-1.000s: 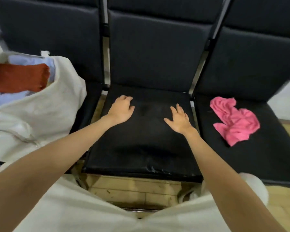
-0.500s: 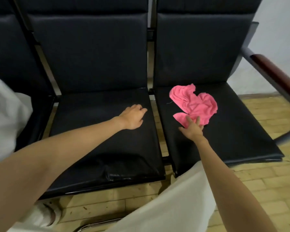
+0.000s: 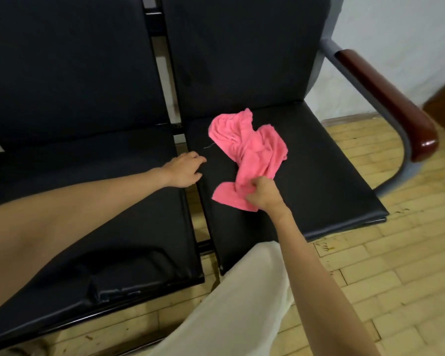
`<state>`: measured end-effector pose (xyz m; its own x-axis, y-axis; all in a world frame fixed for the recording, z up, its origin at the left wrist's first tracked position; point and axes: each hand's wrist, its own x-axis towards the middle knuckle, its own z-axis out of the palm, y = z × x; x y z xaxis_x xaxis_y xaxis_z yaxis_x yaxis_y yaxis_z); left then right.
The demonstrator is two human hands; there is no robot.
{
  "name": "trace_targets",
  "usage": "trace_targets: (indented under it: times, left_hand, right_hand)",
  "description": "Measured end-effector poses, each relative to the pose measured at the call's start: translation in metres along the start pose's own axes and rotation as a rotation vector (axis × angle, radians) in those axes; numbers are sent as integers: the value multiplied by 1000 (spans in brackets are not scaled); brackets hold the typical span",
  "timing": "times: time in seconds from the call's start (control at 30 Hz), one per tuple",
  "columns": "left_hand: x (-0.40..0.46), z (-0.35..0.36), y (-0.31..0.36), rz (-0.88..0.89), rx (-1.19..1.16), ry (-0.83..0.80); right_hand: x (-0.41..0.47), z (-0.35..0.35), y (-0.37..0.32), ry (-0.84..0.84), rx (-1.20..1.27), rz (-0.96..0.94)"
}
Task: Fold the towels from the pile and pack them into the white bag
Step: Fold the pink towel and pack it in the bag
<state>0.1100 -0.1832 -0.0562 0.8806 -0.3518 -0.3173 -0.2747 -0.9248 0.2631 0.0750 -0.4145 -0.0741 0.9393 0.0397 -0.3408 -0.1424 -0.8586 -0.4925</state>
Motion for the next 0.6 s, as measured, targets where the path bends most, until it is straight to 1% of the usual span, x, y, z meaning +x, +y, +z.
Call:
trace_targets:
  times: [0.1, 0.2, 0.27, 0.33, 0.4, 0.5, 0.53, 0.6]
  left_hand:
    - [27, 3, 11, 87, 21, 17]
    - [52, 2, 22, 202, 75, 11]
    - [66, 3, 31, 249, 109, 11]
    - [79, 7, 41, 292, 133, 35]
    - [89, 10, 49, 307, 127, 89]
    - [101, 11, 63, 271, 19, 139]
    - [103, 10, 70, 223, -54, 173]
    - [107, 12, 86, 64, -240, 232]
  right_hand:
    - [-16, -10, 12, 50, 46, 187]
    - [-24, -16, 19, 182, 38, 322]
    - [-26, -13, 20, 253, -53, 341]
    - [-30, -5, 19, 265, -142, 318]
    - [-33, 2, 16, 282, -171, 292]
    - [-35, 3, 13, 347, -179, 349]
    - [-35, 2, 13, 350, -183, 379]
    - [-34, 1, 15, 280, -208, 418]
